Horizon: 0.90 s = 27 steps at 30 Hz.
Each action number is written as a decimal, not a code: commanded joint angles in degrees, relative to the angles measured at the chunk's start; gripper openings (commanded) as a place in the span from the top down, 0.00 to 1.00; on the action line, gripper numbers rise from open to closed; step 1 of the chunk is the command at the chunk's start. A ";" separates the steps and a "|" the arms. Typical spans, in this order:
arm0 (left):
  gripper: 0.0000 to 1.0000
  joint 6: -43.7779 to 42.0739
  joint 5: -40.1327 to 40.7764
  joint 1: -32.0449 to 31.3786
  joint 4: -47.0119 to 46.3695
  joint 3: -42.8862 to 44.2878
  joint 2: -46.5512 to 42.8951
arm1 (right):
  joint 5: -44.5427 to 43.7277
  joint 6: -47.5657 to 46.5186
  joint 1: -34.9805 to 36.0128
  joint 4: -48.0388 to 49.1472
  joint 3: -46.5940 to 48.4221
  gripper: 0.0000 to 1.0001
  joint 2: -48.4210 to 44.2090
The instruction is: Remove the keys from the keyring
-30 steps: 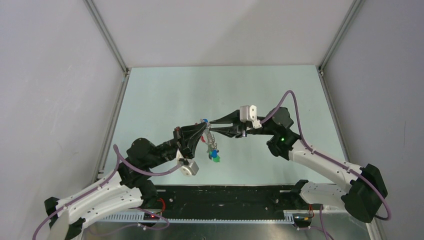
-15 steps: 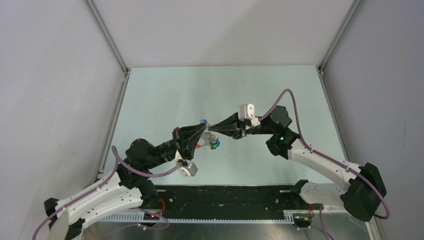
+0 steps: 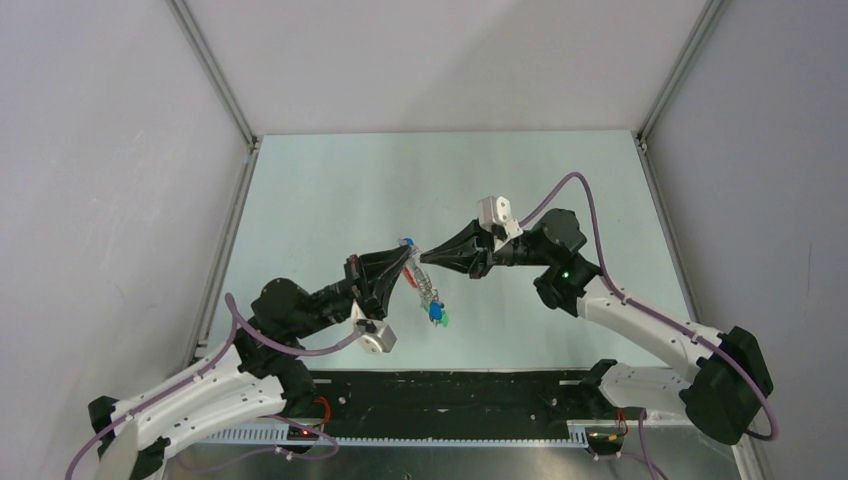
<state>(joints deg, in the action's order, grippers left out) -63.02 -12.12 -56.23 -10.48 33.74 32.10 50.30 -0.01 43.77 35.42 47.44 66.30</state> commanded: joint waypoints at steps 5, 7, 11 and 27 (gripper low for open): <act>1.00 -1.15 1.57 0.15 -4.39 -0.22 -0.05 | -0.15 11.98 -3.03 4.35 2.03 1.00 -2.26; 1.00 -1.17 1.58 0.15 -4.40 -0.25 0.02 | -1.25 15.13 -4.28 5.49 2.04 1.00 -2.34; 1.00 -1.04 1.23 0.15 -4.39 -0.25 0.20 | -5.16 20.44 -5.90 6.29 2.04 1.00 -2.28; 1.00 -1.18 1.52 0.13 -4.40 -0.29 0.53 | -19.82 55.74 -3.01 -0.03 1.15 0.82 1.33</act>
<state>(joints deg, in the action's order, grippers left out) -63.13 -11.03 -56.18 -11.05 33.26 33.10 34.52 47.27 38.63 36.45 47.46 67.46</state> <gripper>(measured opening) 0.015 0.074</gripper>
